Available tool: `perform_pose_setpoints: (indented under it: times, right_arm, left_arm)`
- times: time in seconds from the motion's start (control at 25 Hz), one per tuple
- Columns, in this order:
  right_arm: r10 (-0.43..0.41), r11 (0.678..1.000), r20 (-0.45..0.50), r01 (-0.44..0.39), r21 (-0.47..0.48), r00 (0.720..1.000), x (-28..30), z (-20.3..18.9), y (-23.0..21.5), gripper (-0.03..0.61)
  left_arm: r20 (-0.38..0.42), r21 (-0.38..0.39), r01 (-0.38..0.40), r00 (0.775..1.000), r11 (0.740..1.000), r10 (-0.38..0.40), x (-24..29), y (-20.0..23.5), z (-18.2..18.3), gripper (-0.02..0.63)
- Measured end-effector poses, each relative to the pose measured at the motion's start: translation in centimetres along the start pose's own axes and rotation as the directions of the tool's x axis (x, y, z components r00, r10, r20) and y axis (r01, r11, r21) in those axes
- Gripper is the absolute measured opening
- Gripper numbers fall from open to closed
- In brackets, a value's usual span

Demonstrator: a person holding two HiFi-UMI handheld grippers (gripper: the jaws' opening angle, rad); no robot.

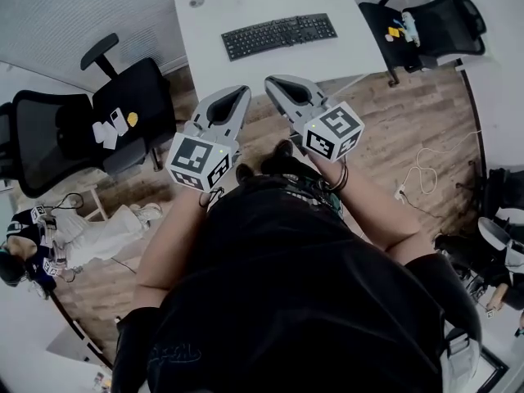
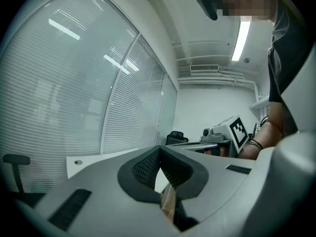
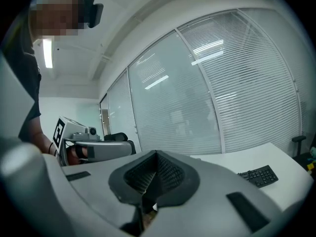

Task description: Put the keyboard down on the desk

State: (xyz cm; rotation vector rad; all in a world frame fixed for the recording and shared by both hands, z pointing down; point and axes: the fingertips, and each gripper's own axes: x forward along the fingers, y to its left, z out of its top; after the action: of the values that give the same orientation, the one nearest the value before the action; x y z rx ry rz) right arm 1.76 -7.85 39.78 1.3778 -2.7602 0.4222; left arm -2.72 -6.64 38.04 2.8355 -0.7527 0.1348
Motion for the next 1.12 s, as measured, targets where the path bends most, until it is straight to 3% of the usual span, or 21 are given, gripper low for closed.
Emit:
perform_pose_setpoints:
  times: [0.4,1.12]
  right_arm:
    - [0.009,1.000,0.014,-0.009,-0.010,1.000,-3.5,0.1,0.7,0.023]
    - [0.113,0.994,-0.030,-0.113,-0.001,0.993,-15.4,-3.2,2.3,0.023]
  left_arm:
    - [0.001,-0.011,0.036,0.999,0.999,-0.036,0.5,-3.8,-0.2,0.015]
    - [-0.024,-0.061,-0.040,0.999,0.997,0.039,2.1,-16.2,-3.8,0.015]
